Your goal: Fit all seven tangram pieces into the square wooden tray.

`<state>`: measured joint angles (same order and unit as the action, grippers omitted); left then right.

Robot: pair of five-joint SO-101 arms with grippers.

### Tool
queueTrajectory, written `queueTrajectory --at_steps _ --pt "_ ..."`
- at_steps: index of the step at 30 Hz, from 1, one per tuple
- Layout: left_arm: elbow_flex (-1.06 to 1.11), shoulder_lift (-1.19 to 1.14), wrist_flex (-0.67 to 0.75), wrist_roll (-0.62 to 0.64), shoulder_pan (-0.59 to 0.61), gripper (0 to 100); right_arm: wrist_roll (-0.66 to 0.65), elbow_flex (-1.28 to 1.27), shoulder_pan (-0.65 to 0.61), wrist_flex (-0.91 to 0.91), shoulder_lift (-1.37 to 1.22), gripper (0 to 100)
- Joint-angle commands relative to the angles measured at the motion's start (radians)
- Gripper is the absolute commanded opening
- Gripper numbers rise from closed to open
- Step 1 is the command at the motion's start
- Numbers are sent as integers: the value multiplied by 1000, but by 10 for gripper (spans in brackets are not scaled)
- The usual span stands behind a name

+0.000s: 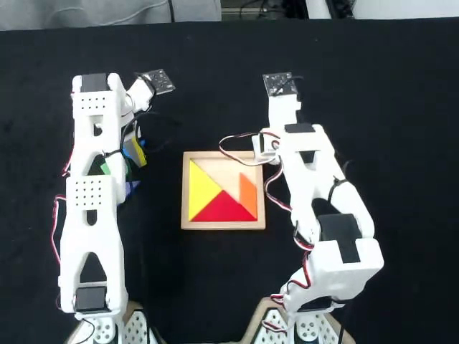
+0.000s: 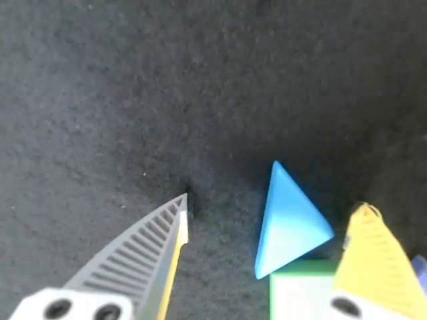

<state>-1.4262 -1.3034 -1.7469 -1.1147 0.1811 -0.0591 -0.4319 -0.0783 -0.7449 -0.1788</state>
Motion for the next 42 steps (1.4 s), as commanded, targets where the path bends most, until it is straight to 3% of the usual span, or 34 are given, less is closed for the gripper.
queueTrajectory --at_steps 1,9,13,19,32,38,42 --pt "-27 9 -15 -17 48 373 -9 4 8 14 59 194" --pt "13 9 -15 -112 8 370 -9 4 8 14 59 194" --pt "54 6 -14 -173 -5 284 -9 4 8 14 59 194" --pt "59 6 -14 -160 -15 203 -9 4 8 14 59 194" --pt "61 0 -14 -34 -45 205 -11 4 8 14 59 194" --pt "61 3 -14 11 -51 360 -11 4 8 14 59 194" --pt "61 0 -14 -9 -48 320 -11 4 8 12 59 194"
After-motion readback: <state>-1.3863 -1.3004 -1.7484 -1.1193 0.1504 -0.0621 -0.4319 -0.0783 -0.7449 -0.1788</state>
